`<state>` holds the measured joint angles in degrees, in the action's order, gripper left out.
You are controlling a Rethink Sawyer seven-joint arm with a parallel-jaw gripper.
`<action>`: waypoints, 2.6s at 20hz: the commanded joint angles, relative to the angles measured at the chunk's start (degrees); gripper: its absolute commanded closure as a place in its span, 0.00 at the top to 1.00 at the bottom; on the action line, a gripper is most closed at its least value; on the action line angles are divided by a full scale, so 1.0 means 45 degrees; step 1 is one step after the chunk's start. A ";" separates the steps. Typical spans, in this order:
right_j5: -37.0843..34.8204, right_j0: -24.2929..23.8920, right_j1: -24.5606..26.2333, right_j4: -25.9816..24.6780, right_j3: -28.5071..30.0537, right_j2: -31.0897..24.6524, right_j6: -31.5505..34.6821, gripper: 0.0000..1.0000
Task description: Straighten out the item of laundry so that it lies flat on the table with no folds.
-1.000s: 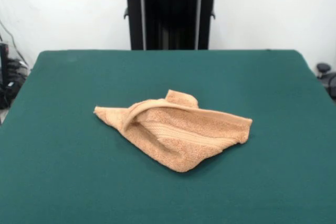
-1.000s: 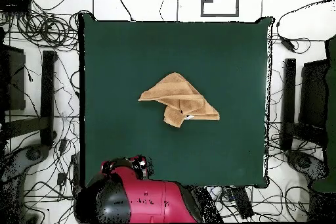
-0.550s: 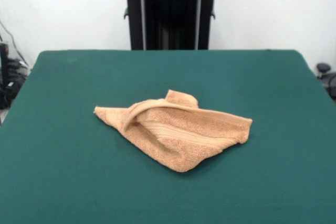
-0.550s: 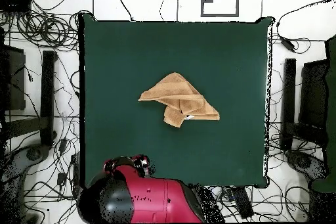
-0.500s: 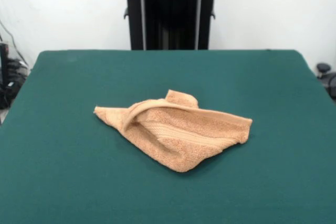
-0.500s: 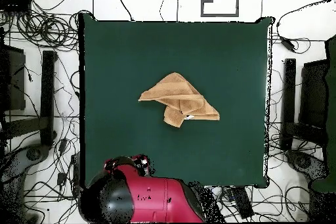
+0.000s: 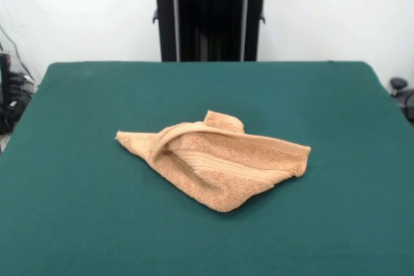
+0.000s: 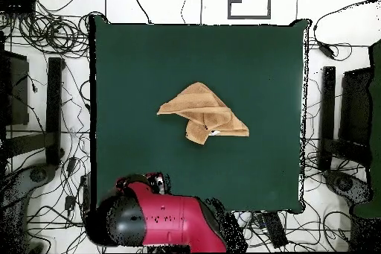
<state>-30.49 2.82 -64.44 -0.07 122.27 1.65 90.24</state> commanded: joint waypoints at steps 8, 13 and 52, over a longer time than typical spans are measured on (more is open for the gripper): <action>0.1708 0.1794 0.1599 0.0443 0.0064 0.0882 0.4087 1.00; 0.2002 0.1658 0.2142 -0.0203 -0.0837 0.1710 0.3511 1.00; 0.5249 -0.0761 0.4231 -0.0250 -0.0475 0.0055 0.1908 1.00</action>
<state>-9.95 0.55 -47.10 0.56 119.71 7.48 90.64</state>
